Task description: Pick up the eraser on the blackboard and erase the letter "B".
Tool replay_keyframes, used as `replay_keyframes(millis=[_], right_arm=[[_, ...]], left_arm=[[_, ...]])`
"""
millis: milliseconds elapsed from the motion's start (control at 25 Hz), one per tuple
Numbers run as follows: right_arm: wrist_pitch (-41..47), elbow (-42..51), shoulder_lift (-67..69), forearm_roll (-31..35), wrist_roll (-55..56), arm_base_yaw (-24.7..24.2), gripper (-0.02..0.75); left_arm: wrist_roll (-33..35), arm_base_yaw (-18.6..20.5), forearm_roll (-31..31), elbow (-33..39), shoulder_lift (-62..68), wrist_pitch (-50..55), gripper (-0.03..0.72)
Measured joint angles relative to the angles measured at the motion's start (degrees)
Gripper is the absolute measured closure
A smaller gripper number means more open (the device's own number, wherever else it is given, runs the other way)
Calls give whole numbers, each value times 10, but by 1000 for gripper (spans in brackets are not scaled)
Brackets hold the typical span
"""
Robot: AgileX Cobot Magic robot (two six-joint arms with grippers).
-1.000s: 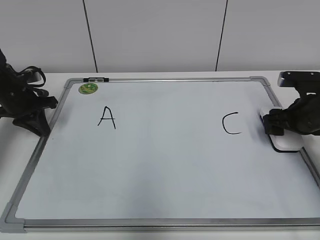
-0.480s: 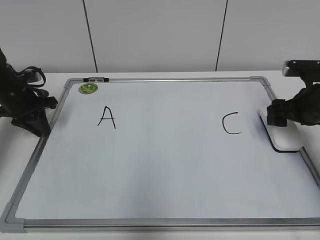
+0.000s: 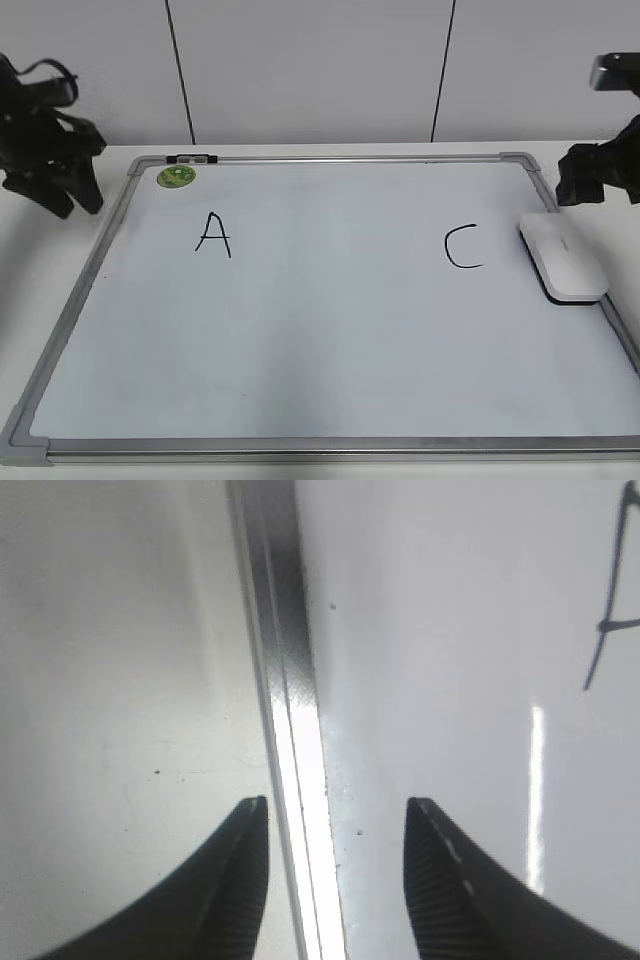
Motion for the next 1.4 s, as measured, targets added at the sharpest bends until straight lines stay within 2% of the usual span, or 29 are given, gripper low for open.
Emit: replay_keyframes(millis=[280, 680, 920, 1400], right_arm=[[131, -3, -122, -7, -1, 0, 134], [290, -3, -312, -22, -34, 0, 142], [317, 18, -409, -23, -35, 0, 142], [346, 139, -636, -15, -30, 0, 142]], left_arm=[[0, -2, 0, -17, -82, 14, 346], [-8, -60, 0, 4, -218, 24, 346], [-12, -86, 0, 113, -367, 27, 346], [-13, -87, 2, 394, -670, 34, 346]])
